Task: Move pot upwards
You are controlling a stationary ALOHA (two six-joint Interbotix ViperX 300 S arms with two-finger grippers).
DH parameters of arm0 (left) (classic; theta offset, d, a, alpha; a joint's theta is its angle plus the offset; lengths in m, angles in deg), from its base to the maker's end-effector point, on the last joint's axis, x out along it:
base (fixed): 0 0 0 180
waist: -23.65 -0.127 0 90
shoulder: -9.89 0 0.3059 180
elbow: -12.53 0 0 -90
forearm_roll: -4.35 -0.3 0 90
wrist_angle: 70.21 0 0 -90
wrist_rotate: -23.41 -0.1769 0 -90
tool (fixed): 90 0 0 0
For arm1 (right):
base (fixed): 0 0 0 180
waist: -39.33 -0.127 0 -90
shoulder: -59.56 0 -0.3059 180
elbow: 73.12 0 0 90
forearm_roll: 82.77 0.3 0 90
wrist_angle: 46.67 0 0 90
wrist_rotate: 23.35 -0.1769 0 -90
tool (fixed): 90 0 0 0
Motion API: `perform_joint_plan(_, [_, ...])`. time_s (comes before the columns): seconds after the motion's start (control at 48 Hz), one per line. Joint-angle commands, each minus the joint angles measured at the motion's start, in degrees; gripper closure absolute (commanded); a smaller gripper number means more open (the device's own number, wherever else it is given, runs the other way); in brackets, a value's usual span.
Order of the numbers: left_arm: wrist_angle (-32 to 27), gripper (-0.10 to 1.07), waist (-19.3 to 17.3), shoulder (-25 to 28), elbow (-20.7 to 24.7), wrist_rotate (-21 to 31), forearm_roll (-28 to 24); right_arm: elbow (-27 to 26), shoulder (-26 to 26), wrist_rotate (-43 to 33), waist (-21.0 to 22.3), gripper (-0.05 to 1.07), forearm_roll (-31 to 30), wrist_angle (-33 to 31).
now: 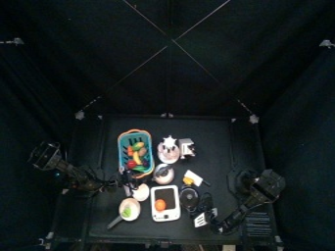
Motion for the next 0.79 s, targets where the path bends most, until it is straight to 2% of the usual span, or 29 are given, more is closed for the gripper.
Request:
perform_joint_plan(0.0, [-0.18, 0.13, 0.00, -0.18, 0.53, 0.09, -0.18, -0.09, 1.58, -0.26, 0.62, 0.08, 0.09, -1.41])
perform_joint_plan(0.438, [-0.18, 0.13, 0.00, -0.18, 0.44, 0.09, -0.18, 2.81, 5.71, -0.18, 0.44, 0.08, 5.01, -6.77])
perform_joint_plan(0.646, [-0.18, 0.13, 0.00, -0.18, 0.44, 0.09, -0.18, 2.20, 8.70, 0.00, -1.49, 0.08, 9.49, -11.60])
perform_joint_plan(0.771, [-0.18, 0.13, 0.00, -0.18, 0.53, 0.09, -0.09, 0.18, 10.90, 0.88, -2.29, 0.08, 9.23, -11.78])
